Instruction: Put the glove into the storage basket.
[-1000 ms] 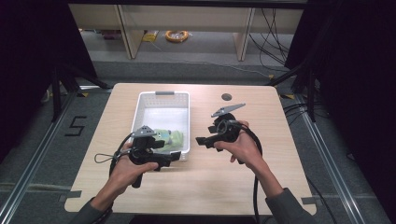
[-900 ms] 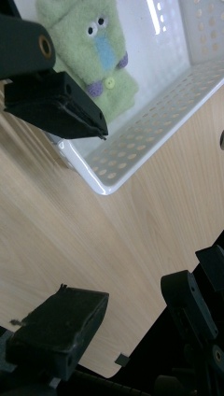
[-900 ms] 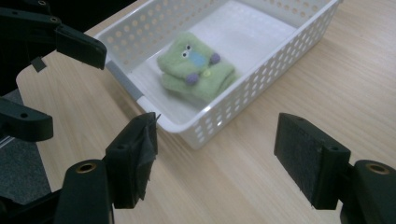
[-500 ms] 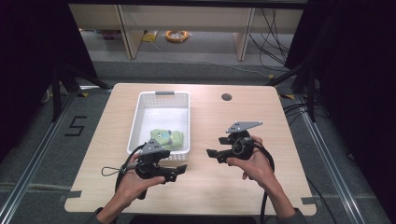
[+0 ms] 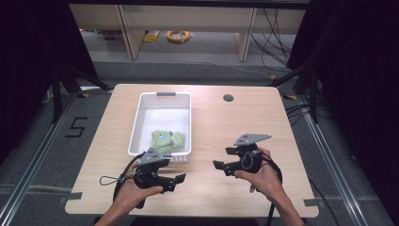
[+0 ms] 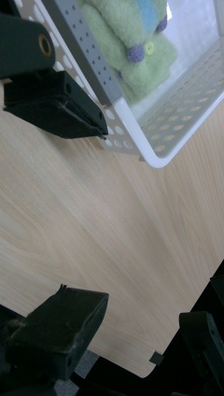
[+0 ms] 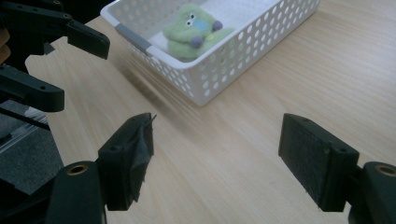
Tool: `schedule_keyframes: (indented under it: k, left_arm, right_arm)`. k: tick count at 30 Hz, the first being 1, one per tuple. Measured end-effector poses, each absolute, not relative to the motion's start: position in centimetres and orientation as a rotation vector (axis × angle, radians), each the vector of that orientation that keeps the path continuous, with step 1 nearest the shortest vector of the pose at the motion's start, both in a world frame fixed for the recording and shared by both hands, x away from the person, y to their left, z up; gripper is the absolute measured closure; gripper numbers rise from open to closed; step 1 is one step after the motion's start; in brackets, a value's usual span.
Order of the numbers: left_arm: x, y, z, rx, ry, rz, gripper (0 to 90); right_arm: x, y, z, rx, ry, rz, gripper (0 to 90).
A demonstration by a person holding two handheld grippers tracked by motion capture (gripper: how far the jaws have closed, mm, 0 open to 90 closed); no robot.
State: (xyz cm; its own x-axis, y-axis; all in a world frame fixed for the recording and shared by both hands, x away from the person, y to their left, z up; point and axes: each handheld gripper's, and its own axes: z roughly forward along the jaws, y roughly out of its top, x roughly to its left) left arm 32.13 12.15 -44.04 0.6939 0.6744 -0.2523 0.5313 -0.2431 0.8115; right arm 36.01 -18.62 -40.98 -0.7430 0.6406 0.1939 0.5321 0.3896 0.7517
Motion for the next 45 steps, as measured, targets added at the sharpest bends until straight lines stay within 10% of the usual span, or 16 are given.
schedule_keyframes:
  k: [45]
  left_arm:
    - [30.2,11.2,-47.4,2.01,0.883,0.146,16.2]
  right_arm:
    - [32.2,-20.8,-44.5,1.088,2.507,1.312,21.5]
